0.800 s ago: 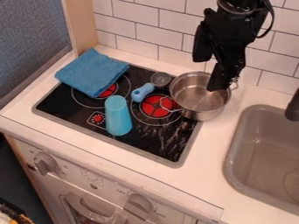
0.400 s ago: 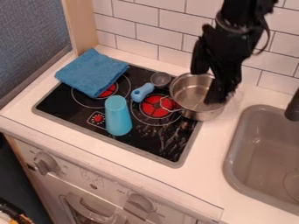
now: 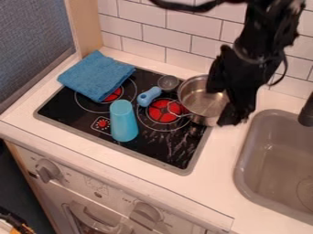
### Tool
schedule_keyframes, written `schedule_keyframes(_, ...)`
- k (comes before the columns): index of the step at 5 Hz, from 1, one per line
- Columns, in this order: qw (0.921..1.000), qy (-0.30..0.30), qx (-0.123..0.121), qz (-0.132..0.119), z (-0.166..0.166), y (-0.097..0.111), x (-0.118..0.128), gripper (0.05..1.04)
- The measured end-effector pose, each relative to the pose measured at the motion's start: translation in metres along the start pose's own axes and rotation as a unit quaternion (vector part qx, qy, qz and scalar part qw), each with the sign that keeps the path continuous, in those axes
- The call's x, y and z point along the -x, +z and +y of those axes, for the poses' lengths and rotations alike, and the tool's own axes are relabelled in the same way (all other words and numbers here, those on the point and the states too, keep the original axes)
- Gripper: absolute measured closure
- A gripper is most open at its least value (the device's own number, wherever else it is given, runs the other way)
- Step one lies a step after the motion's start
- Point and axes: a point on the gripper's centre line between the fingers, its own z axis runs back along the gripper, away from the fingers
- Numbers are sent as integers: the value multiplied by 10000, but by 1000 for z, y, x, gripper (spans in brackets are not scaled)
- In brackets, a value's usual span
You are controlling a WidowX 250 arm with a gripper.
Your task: Transferred the pot to the bottom left corner of the burner
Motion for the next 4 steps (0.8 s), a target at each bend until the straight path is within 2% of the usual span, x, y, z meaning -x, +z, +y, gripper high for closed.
schedule_keyframes(1,10000,-38,-31,-79,-3,-23,-4,83)
schedule_keyframes(2,9984,213,-52,-528,5,-46,-4,83)
schedule_keyframes(3,9984,52,-15,-557,8,-58,-8,153)
schedule_keyframes(4,9985,9,-48,-545,9,-60,-9,433)
